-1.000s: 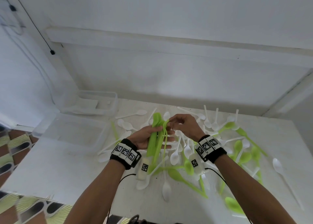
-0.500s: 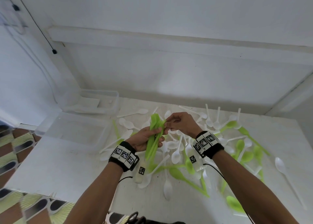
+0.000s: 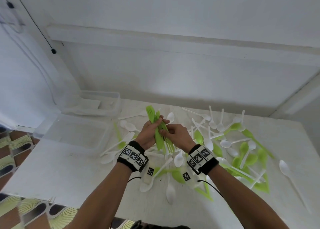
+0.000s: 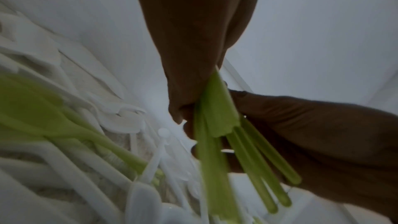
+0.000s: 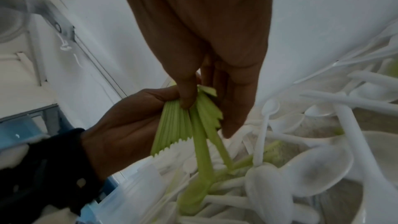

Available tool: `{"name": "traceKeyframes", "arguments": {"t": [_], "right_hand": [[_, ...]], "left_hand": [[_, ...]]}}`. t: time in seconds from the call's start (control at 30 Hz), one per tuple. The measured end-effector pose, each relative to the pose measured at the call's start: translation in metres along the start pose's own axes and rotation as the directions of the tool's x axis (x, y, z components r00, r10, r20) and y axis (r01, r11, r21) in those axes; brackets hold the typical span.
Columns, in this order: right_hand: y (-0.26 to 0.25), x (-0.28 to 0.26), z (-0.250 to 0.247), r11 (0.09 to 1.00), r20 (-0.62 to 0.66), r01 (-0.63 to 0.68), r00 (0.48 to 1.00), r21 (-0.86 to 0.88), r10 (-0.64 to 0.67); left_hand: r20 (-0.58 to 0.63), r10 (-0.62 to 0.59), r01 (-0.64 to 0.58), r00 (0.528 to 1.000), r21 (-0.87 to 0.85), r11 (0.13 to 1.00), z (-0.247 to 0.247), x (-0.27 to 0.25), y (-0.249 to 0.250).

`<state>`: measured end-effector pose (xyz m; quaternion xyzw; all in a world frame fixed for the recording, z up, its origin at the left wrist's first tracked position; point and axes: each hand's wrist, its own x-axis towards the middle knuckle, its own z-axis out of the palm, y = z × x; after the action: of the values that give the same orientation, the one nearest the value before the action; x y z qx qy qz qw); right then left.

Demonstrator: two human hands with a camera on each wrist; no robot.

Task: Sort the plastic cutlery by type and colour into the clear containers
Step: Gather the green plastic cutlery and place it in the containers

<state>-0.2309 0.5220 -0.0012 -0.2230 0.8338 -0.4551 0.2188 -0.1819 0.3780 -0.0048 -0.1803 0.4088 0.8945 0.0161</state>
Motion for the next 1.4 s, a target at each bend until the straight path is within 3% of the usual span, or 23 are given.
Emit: {"name": "traceKeyframes", "arguments": {"t": [0.13, 0.27, 0.33, 0.4, 0.53, 0.63, 0.7, 0.77, 0.9, 1.03, 1.13, 1.27, 1.4], "right_hand": [[0.001, 0.002, -0.008, 0.999, 0.108, -0.044, 0.993, 0.023, 0.041], [-0.007, -0.002, -0.007, 0.983, 0.174, -0.013, 0.984, -0.184, 0.045], [-0.009, -0.006, 0.0, 0.995, 0.194, -0.083, 0.977, -0.049, 0.091], [-0.007, -0.009, 0.008, 0.981, 0.205, -0.175, 0.966, 0.087, 0.154], [-0.005, -0.013, 0.014, 0.942, 0.114, -0.29, 0.955, 0.171, 0.274], [-0.003, -0.014, 0.009, 0.951, 0.069, -0.288, 0.957, 0.108, 0.282], [-0.004, -0.013, 0.008, 0.957, 0.078, -0.267, 0.963, 0.114, 0.259], [-0.004, -0.012, 0.006, 0.954, 0.088, -0.258, 0.965, 0.151, 0.247], [-0.004, -0.012, 0.004, 0.913, 0.106, -0.282, 0.959, 0.293, 0.262], [-0.009, -0.014, 0.003, 0.873, 0.181, -0.368, 0.928, 0.321, 0.326], [-0.012, -0.014, 0.003, 0.852, 0.201, -0.371, 0.927, 0.369, 0.317], [-0.013, -0.014, 0.008, 0.891, 0.082, -0.28, 0.96, 0.357, 0.269], [-0.009, -0.011, 0.014, 0.974, -0.056, -0.18, 0.98, 0.138, 0.189]], "left_hand": [[0.046, -0.042, 0.039, 0.998, 0.067, 0.997, 0.0, -0.005, 0.001], [0.071, -0.069, 0.062, 0.995, 0.105, 0.993, -0.002, -0.009, -0.003], [0.047, -0.054, 0.05, 0.997, 0.086, 0.995, 0.0, -0.008, -0.006], [-0.008, -0.048, 0.048, 0.999, 0.091, 0.995, 0.0, -0.006, -0.007], [-0.208, 0.004, 0.006, 0.978, 0.049, 0.999, -0.003, 0.001, -0.013], [-0.403, 0.092, -0.025, 0.91, 0.168, 0.985, -0.007, 0.001, -0.013], [-0.429, 0.13, -0.02, 0.894, 0.252, 0.967, -0.01, 0.001, -0.012], [-0.438, 0.07, 0.03, 0.896, 0.218, 0.975, -0.011, 0.002, -0.01], [-0.345, -0.135, 0.129, 0.929, -0.043, 0.991, -0.012, 0.001, -0.005], [-0.214, -0.166, 0.162, 0.962, -0.038, 0.986, -0.013, -0.002, -0.01], [-0.16, -0.16, 0.166, 0.974, 0.028, 0.986, -0.011, -0.003, -0.016], [-0.125, -0.074, 0.078, 0.989, 0.028, 0.997, -0.01, 0.0, -0.023], [-0.163, -0.034, 0.038, 0.986, 0.023, 0.999, -0.008, 0.004, -0.028]]}}
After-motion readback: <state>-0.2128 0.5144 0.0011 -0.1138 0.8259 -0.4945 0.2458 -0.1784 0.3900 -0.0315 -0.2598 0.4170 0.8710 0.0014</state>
